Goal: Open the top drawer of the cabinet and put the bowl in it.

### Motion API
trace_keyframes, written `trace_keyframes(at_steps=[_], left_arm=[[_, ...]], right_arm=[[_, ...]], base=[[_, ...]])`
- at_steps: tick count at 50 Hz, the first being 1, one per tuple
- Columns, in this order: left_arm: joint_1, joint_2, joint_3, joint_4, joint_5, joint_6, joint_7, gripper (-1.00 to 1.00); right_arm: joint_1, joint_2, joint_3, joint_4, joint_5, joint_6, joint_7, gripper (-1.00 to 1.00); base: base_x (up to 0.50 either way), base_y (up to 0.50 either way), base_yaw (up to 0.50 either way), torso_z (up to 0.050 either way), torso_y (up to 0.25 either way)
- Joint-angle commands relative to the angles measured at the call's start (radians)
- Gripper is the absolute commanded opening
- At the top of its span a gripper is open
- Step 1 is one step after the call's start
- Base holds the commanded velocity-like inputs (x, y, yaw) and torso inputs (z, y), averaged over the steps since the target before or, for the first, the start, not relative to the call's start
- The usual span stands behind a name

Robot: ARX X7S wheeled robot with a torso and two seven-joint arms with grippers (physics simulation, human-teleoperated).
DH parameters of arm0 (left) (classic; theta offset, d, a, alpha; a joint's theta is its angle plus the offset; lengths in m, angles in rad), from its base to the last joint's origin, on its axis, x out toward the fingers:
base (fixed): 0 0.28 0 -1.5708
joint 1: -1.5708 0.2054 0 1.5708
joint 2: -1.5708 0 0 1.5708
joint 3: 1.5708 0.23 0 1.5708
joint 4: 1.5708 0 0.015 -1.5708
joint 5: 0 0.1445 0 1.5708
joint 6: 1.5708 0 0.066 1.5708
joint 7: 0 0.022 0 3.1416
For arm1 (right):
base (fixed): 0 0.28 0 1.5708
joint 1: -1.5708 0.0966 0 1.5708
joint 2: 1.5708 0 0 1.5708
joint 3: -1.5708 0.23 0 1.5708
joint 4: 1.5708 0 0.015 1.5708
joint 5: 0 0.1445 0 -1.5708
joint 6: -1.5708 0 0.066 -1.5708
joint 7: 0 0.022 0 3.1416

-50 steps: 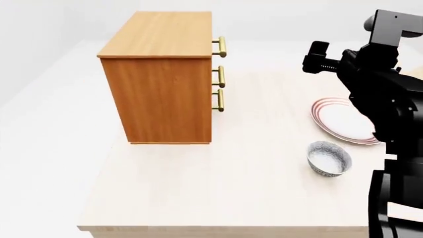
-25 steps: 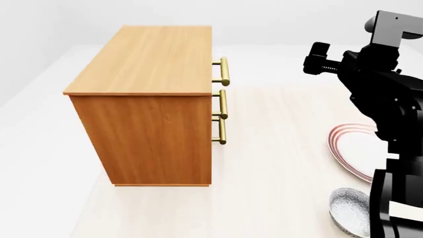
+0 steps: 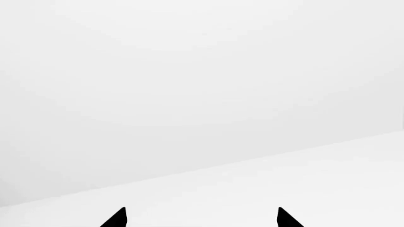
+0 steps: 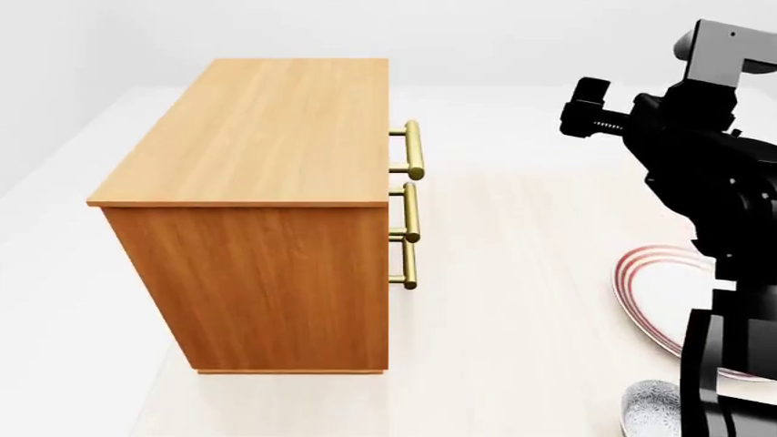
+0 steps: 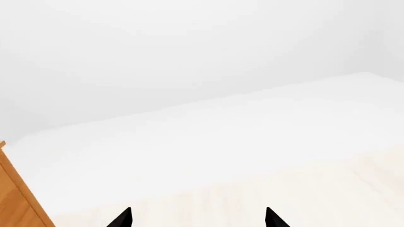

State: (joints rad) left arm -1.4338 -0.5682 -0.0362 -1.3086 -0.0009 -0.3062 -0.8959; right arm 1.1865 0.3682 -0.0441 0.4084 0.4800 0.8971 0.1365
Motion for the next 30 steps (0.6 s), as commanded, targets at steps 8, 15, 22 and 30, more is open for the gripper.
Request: trace_keyframes(at_steps=[8, 15, 22, 30], left_arm=[[0.0, -0.002, 0.0, 0.0, 0.001, 0.002, 0.005, 1.0], [-0.003, -0.002, 0.005, 0.0, 0.002, -0.004, 0.012, 1.0], [-0.001, -0.003, 0.007, 0.0, 0.002, 0.004, 0.017, 1.0], [0.004, -0.002, 0.01, 0.0, 0.002, 0.013, 0.021, 1.0]], right_arm=[[0.035, -0.113, 0.318, 0.097, 0.248, 0.092, 0.042, 1.0], [-0.003, -0.165, 0.366, 0.179, 0.293, 0.019, -0.042, 1.0], [-0.025, -0.209, 0.447, 0.28, 0.358, -0.007, -0.07, 1.0], [-0.045, -0.254, 0.549, 0.331, 0.437, -0.03, -0.052, 1.0]], base=[[0.0, 0.0, 0.0, 0.0, 0.0], [0.0, 0.0, 0.0, 0.0, 0.0], [0.0, 0.0, 0.0, 0.0, 0.0], [0.0, 0.0, 0.0, 0.0, 0.0]])
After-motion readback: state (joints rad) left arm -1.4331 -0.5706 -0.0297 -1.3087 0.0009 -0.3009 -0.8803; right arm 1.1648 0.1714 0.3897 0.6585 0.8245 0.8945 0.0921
